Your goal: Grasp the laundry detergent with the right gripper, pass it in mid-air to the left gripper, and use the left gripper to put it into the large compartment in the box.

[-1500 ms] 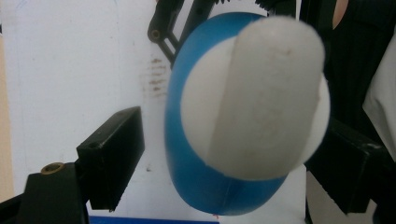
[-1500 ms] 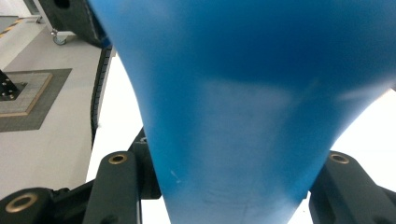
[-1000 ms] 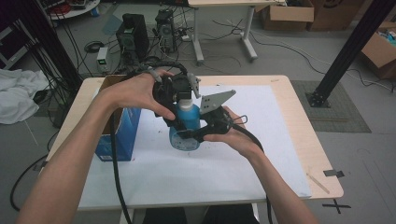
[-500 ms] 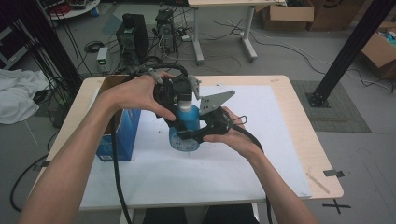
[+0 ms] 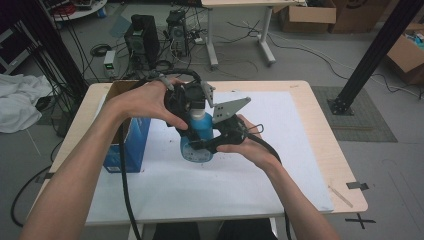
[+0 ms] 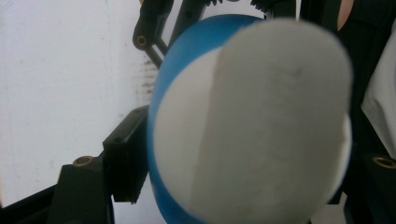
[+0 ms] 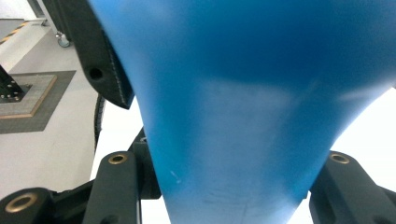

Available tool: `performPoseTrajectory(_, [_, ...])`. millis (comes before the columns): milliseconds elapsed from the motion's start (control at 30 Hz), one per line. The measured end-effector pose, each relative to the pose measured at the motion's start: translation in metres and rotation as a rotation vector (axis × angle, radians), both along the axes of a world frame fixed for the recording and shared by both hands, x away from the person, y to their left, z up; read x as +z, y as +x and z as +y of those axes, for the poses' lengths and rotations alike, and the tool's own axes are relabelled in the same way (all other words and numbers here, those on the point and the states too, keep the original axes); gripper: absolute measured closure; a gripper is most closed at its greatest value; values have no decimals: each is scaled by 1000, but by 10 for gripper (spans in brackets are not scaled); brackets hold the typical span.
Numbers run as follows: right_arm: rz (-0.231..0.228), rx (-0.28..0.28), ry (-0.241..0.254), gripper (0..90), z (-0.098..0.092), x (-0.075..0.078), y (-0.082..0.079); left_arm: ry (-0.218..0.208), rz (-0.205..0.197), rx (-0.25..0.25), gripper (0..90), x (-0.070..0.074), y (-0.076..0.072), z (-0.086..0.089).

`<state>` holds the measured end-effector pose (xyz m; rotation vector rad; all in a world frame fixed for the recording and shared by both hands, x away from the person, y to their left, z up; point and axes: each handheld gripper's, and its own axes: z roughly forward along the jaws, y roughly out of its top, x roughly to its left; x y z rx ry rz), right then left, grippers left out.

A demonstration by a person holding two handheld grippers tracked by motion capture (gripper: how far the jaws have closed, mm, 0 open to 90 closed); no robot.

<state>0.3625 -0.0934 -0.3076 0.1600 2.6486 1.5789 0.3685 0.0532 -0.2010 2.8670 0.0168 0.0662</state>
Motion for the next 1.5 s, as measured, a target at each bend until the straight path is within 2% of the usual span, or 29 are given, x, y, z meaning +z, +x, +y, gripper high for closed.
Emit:
performPoseTrajectory(200, [2,5,7,464,1,0,-1,7,5,-5,318,-4,1,0])
performPoseTrajectory(300, [2,6,6,464,1,0,-1,-7,6,-6,349,-5,0,0])
performPoseTrajectory(433, [2,7,6,464,1,0,-1,-4,11,-12,373,-4,0,-1])
performPoseTrajectory(700, [-2,14,17,462,0,0,-1,-17,14,-21,383,-3,-1,-1])
performPoseTrajectory(900, [-1,22,17,459,0,-3,-1,10,8,-23,388,-6,-1,-4])
performPoseTrajectory(1067, [12,34,33,456,-2,-7,-2,-13,16,-19,389,-8,-2,-4])
performPoseTrajectory(1300, [7,36,47,453,-6,-6,-1,-34,11,-20,391,-6,-2,-4])
performPoseTrajectory(1500, [4,32,54,449,-7,-7,-1,-32,7,-20,391,-6,-3,-5])
